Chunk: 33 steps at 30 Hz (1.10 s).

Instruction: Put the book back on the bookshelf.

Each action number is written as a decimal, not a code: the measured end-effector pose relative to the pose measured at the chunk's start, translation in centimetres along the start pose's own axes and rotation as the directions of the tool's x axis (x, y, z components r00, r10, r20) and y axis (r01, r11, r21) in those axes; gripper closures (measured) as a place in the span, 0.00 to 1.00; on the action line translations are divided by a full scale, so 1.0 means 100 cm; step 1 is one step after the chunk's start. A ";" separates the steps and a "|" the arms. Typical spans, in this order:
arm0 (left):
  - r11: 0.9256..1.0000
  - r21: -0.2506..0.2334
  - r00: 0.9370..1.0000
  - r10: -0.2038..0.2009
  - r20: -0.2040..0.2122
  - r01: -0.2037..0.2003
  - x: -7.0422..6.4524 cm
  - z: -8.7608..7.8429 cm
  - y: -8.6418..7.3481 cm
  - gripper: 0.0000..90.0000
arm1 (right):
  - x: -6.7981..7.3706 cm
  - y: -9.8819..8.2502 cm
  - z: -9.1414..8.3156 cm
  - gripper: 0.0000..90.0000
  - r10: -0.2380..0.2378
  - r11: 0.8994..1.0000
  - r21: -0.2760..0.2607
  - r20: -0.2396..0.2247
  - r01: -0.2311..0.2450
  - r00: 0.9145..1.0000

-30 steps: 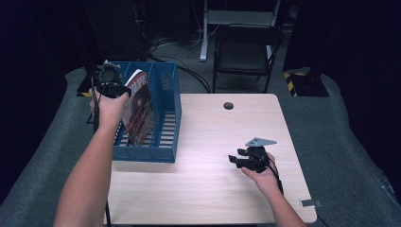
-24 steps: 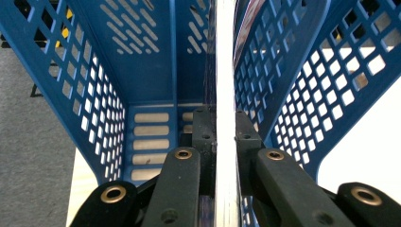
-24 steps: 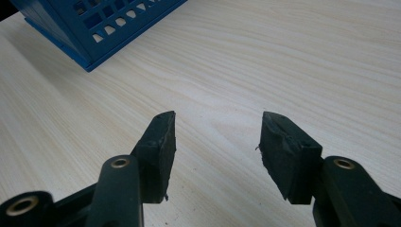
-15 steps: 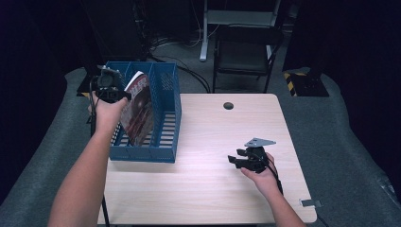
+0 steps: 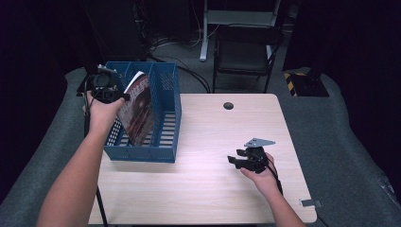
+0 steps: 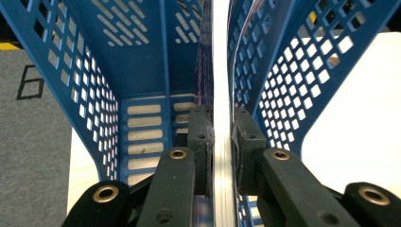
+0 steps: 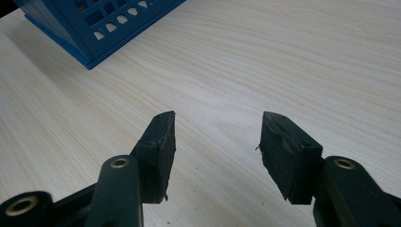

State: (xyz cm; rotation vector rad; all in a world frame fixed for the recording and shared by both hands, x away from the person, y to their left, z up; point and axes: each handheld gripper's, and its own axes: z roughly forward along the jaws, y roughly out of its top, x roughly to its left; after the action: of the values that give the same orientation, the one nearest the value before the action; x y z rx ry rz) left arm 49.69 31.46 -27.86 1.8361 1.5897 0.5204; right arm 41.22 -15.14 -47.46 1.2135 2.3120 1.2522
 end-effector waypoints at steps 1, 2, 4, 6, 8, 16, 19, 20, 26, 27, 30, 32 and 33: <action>1.000 0.004 1.000 0.001 0.006 -0.001 0.000 -0.001 0.000 0.89 | 0.000 0.000 0.000 0.51 0.001 1.000 0.000 0.000 -0.001 1.000; 1.000 0.009 1.000 0.001 0.003 -0.001 0.000 -0.003 -0.001 0.90 | 0.000 0.000 0.000 0.51 0.004 1.000 0.003 0.002 -0.004 1.000; 1.000 0.006 1.000 0.004 0.002 -0.004 0.000 -0.005 -0.001 0.90 | 0.000 0.000 0.000 0.51 0.001 1.000 -0.002 0.005 -0.001 1.000; 1.000 0.009 1.000 -0.001 0.005 0.001 0.000 -0.007 -0.002 0.90 | 0.000 0.000 0.001 0.51 -0.005 1.000 -0.005 0.004 0.005 1.000; 1.000 0.008 1.000 0.000 0.005 0.000 -0.001 -0.007 -0.003 0.90 | 0.000 0.000 0.001 0.51 -0.005 1.000 -0.005 0.005 0.005 1.000; 1.000 0.020 1.000 -0.014 0.007 0.013 -0.003 -0.008 -0.005 0.90 | 0.000 0.000 0.000 0.51 -0.001 1.000 0.001 0.006 0.001 1.000; 1.000 0.019 1.000 -0.018 0.010 0.018 -0.001 -0.006 -0.007 0.90 | 0.000 0.000 0.000 0.51 -0.004 1.000 -0.001 0.002 0.004 1.000; 1.000 0.020 1.000 -0.019 0.008 0.019 -0.001 -0.005 -0.009 0.89 | 0.000 0.000 0.000 0.51 -0.003 1.000 -0.001 0.002 0.003 1.000; 1.000 0.003 1.000 -0.022 0.007 0.022 0.005 -0.004 -0.016 0.89 | 0.000 0.000 0.001 0.51 -0.003 1.000 0.004 0.003 0.003 1.000; 1.000 -0.004 1.000 -0.025 0.000 0.025 0.006 -0.004 -0.016 0.90 | 0.000 0.000 0.001 0.51 -0.003 1.000 0.003 0.008 0.002 1.000; 1.000 -0.007 1.000 -0.022 -0.003 0.022 0.008 -0.005 -0.017 0.91 | 0.000 0.000 0.001 0.51 -0.004 1.000 0.004 0.009 0.004 1.000; 1.000 -0.011 1.000 -0.027 -0.002 0.027 0.007 -0.005 -0.017 0.92 | 0.000 0.000 0.001 0.51 -0.009 1.000 0.004 0.008 0.009 1.000; 1.000 -0.010 1.000 -0.025 -0.002 0.025 0.007 -0.005 -0.017 0.92 | 0.000 0.000 0.001 0.51 -0.009 1.000 0.004 0.008 0.009 1.000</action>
State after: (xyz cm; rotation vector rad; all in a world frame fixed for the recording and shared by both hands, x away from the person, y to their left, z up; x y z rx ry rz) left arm 48.30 32.35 -28.77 1.8069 1.6063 0.5180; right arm 41.27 -15.08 -47.57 1.2060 2.3128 1.2388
